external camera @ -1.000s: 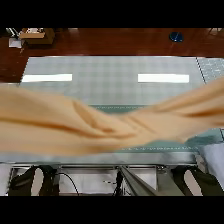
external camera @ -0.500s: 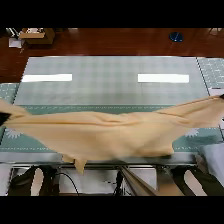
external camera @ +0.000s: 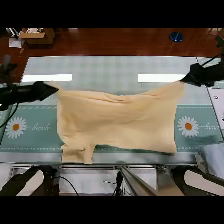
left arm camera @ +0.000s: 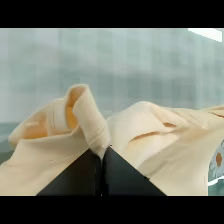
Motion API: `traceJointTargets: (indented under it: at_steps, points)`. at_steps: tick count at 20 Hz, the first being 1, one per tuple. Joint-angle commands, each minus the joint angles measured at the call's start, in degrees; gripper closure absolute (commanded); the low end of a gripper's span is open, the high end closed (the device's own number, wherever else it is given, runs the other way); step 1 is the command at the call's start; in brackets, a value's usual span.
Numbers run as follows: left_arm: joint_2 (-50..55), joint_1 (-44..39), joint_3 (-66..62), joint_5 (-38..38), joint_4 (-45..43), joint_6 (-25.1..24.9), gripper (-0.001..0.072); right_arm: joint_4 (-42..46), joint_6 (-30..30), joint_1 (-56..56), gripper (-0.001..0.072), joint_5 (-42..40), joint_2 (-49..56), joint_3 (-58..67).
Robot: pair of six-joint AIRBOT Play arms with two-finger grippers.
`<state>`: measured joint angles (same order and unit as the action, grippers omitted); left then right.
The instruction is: Fold the shirts.
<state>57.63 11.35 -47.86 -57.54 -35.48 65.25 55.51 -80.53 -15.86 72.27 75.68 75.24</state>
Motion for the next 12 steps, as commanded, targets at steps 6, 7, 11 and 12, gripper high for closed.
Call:
traceJointTargets:
  at_steps: [6,7,11,12]
  points:
    - [24.3,-8.5,-14.4,20.0,6.2,-10.6,0.0684,-6.4,0.9,0.0,0.0678,-23.3,9.2,-0.3]
    - [26.2,-9.1,-14.7,19.9,6.2,-10.6,0.0684,-6.1,0.9,0.0,0.0678,-22.8,10.2,-0.3]
    - [30.6,-9.2,-14.9,14.9,5.9,-10.6,0.0533,-5.7,4.6,-0.1,0.0500,-17.7,12.0,-0.2]
    - [30.1,-7.6,-15.5,12.4,5.6,-10.6,0.0377,-5.5,6.7,-1.0,0.0441,-14.5,11.5,0.8]
